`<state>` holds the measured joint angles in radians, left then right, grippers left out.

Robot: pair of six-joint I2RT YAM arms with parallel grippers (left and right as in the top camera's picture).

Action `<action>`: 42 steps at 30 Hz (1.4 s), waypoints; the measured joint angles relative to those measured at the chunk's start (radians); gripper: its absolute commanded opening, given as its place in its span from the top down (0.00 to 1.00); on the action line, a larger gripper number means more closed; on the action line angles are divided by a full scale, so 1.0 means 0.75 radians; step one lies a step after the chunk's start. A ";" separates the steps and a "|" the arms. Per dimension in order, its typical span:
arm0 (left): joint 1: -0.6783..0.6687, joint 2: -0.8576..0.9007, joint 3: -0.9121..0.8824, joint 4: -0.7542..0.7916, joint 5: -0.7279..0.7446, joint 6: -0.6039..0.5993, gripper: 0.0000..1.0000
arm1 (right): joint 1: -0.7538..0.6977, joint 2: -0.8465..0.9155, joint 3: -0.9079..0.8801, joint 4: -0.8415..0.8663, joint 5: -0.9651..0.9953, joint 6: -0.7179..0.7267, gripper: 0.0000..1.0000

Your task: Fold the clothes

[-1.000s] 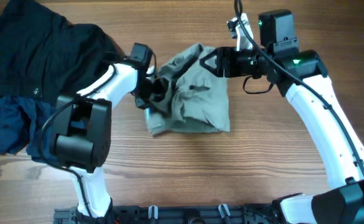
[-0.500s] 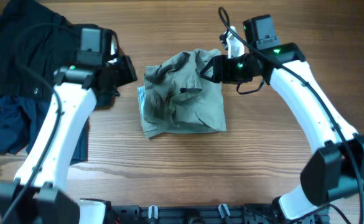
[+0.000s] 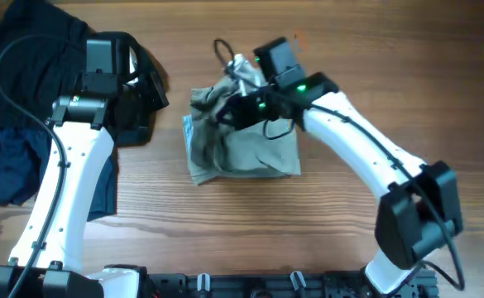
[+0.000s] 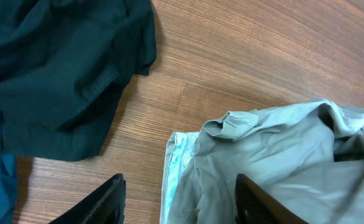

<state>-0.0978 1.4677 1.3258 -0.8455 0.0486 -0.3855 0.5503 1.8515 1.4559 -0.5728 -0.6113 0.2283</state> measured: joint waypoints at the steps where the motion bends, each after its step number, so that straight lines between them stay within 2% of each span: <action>1: 0.000 0.000 0.000 0.002 -0.001 0.000 0.47 | 0.025 0.030 0.000 0.051 0.014 0.024 0.96; 5: 0.037 0.000 0.000 0.001 0.001 -0.007 0.47 | 0.087 0.197 -0.001 0.237 0.039 0.137 0.96; 6: 0.062 0.000 0.000 0.001 0.001 -0.013 0.47 | 0.090 0.216 -0.001 0.273 0.042 0.155 0.83; 7: 0.085 0.000 0.000 0.001 0.001 -0.015 0.47 | 0.091 0.217 -0.001 0.287 0.044 0.167 0.76; 8: 0.099 0.000 0.000 0.001 0.001 -0.018 0.47 | 0.091 0.217 -0.001 0.304 0.043 0.178 0.63; 9: 0.106 0.000 0.000 0.000 0.001 -0.020 0.47 | 0.091 0.217 -0.001 0.318 0.042 0.191 0.39; 10: 0.109 0.000 0.000 0.000 0.001 -0.022 0.47 | 0.088 0.217 -0.001 0.329 0.034 0.201 0.27; 13: 0.108 0.000 0.000 0.004 0.001 -0.023 0.48 | 0.060 0.217 0.001 0.359 -0.072 0.219 0.16; 16: 0.108 0.000 0.000 0.022 0.037 -0.041 0.56 | 0.002 0.182 0.039 0.204 -0.127 0.210 0.12; 18: 0.099 0.000 0.000 0.032 0.072 -0.051 0.69 | -0.098 0.070 0.055 0.038 -0.126 0.196 0.16; 19: 0.085 0.000 0.000 0.035 0.084 -0.054 0.73 | -0.152 0.016 0.067 -0.031 -0.122 0.196 0.19; 20: 0.070 0.000 0.000 0.038 0.095 -0.061 0.76 | -0.219 -0.040 0.085 -0.119 -0.116 0.184 0.42; 21: 0.041 0.000 0.000 0.041 0.111 -0.063 0.83 | -0.283 -0.087 0.097 -0.210 -0.104 0.167 0.73; 22: 0.013 0.000 0.000 0.041 0.122 -0.062 0.89 | -0.333 -0.114 0.106 -0.303 -0.085 0.136 0.96; 24: -0.070 0.017 0.000 0.060 0.136 -0.062 0.96 | -0.356 -0.117 0.084 -0.409 -0.044 0.084 0.96; 30: -0.274 0.240 0.000 0.205 0.193 -0.062 0.96 | -0.336 -0.117 -0.092 -0.365 -0.019 0.041 0.95; 34: -0.343 0.371 0.000 0.311 0.218 -0.064 0.96 | -0.336 -0.117 -0.169 -0.190 -0.021 0.069 0.96; 38: -0.344 0.495 0.000 0.361 0.217 -0.075 0.96 | -0.320 -0.108 -0.293 0.110 -0.021 0.194 0.96; 42: -0.345 0.525 0.000 0.412 0.162 -0.083 0.96 | -0.294 0.071 -0.317 0.249 -0.021 0.220 0.96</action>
<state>-0.3565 1.8614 1.3258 -0.5365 0.1699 -0.4480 0.3294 1.9045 1.2179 -0.3862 -0.6273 0.3931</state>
